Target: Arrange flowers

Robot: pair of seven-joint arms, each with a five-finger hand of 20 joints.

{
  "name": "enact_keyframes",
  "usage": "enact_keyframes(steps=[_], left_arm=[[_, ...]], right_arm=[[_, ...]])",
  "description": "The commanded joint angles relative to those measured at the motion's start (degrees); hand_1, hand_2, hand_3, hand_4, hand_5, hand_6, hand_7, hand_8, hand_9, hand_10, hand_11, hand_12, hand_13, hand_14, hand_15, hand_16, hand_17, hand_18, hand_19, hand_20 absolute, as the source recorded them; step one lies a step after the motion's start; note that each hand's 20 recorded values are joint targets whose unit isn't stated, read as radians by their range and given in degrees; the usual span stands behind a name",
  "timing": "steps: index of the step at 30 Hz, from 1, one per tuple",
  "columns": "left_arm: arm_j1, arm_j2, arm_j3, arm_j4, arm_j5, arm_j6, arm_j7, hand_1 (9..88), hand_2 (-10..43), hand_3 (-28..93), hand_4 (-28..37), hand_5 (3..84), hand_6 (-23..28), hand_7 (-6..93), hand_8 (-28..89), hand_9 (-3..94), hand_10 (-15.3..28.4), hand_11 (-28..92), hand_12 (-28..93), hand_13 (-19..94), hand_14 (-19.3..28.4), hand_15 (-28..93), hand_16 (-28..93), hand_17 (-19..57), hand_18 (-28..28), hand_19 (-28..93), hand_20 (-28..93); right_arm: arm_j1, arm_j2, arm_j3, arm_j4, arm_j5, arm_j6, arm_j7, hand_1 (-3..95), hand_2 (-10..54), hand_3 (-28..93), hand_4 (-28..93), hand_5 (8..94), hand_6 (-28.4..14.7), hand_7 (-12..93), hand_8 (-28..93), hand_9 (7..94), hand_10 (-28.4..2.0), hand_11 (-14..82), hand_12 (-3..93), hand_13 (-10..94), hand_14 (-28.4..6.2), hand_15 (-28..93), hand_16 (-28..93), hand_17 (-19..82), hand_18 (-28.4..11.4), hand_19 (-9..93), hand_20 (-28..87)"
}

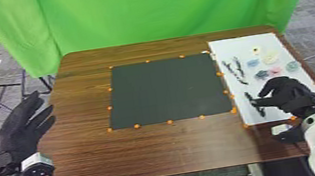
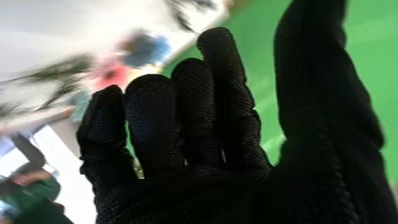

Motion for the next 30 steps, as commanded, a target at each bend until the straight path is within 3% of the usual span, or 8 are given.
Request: enact_keyframes(steps=[1,6,12,17,22,25,28,30], left_arm=[[1.3,-0.21,-0.63,-0.69,-0.02,0.38,-0.19,28.3,-3.9,70,-26.0,28.3,1.8,24.2,-13,22.2,10.2,21,16,20,13.6,30,2,-7.9,19.3,43,8],[0.8,0.43,-0.49,-0.49,0.05,0.41,-0.08,28.3,-3.9,70,-26.0,28.3,1.9,24.3,-13,22.3,10.2,21,16,20,13.6,30,1,-7.9,19.2,43,8],[1.2,0.29,-0.54,-0.63,-0.11,0.65,-0.17,28.3,-4.0,70,-26.0,28.3,1.9,24.2,-13,22.3,10.2,22,16,20,13.8,30,1,-7.9,19.2,43,8],[1.1,0.36,-0.55,-0.56,-0.15,0.59,-0.16,28.3,-3.9,70,-26.1,28.4,1.9,24.2,-13,22.4,10.4,22,16,20,13.8,31,1,-7.9,19.3,43,8],[0.8,0.44,-0.31,-0.41,-0.12,0.65,-0.23,28.3,-3.9,70,-26.1,28.4,1.9,24.3,-13,22.5,10.4,22,16,21,13.9,31,1,-7.9,19.3,43,8],[0.7,0.33,-0.30,-0.36,-0.05,0.50,-0.50,28.3,-3.8,70,-26.1,28.4,1.9,24.3,-13,22.5,10.4,22,16,21,14.0,31,1,-7.9,19.3,43,8],[0.9,0.20,-0.57,-0.43,0.03,0.53,-0.55,28.3,-3.8,70,-26.0,28.5,1.9,24.3,-13,22.5,10.4,23,16,21,13.8,31,1,-7.9,19.3,43,8],[1.0,0.30,-0.63,-0.47,0.03,0.63,-0.58,28.4,-3.8,70,-26.0,28.4,1.9,24.3,-13,22.5,10.4,23,16,21,13.9,31,1,-7.9,19.3,43,8]], right_arm=[[1.4,-0.6,-3.0,1.7,-17.4,-5.9,6.5,34.6,-9.5,59,-28,41.7,-3.8,51,-20,41.4,-15.5,62.9,45.8,42,-13.5,81,27,13,-19.6,74,51],[1.2,-1.0,-3.7,2.2,-16.7,-7.5,6.8,30.8,-9.5,63,-28,39.6,-4.8,51,-20,39.2,-16.2,62.2,45.2,40,-13.8,80,26,12,-19.7,74,52],[2.2,-1.7,-5.4,3.1,-14.9,-10.9,6.4,30.2,-9.5,63,-28,39.8,-4.8,51,-20,39.5,-16.4,61.9,44.3,40,-13.8,80,25,12,-19.7,73,51],[4.3,-1.9,-8.0,4.9,-15.9,-13.1,6.5,30.6,-9.5,60,-28,43.2,-3.9,52,-20,43.5,-16.3,62.0,43.6,44,-14.1,80,24,13,-20.3,74,51],[6.5,-1.4,-12.6,7.5,-18.5,-10.3,7.7,30.5,-9.5,67,-28,50.7,-1.9,57,-21,51.6,-14.0,64.4,44.3,50,-13.6,82,28,18,-21.3,78,53],[7.5,-1.6,-14.2,8.5,-19.1,-11.5,9.2,36.0,-9.5,66,-28,58.1,-0.6,58,-20,60.0,-11.1,65.4,44.7,58,-11.9,82,30,24,-21.6,84,54],[7.8,-1.9,-14.9,9.1,-18.9,-13.3,9.2,41.3,-9.5,66,-28,60.8,0.3,58,8,65.7,-11.2,65.9,46.6,63,-11.1,84,33,27,-21.7,88,55],[7.9,-2.0,-15.4,9.6,-19.4,-14.5,8.8,43.2,-9.5,69,-28,62.1,1.0,60,10,67.8,-11.0,66.4,47.5,64,-10.9,85,34,28,-22.0,89,55]])
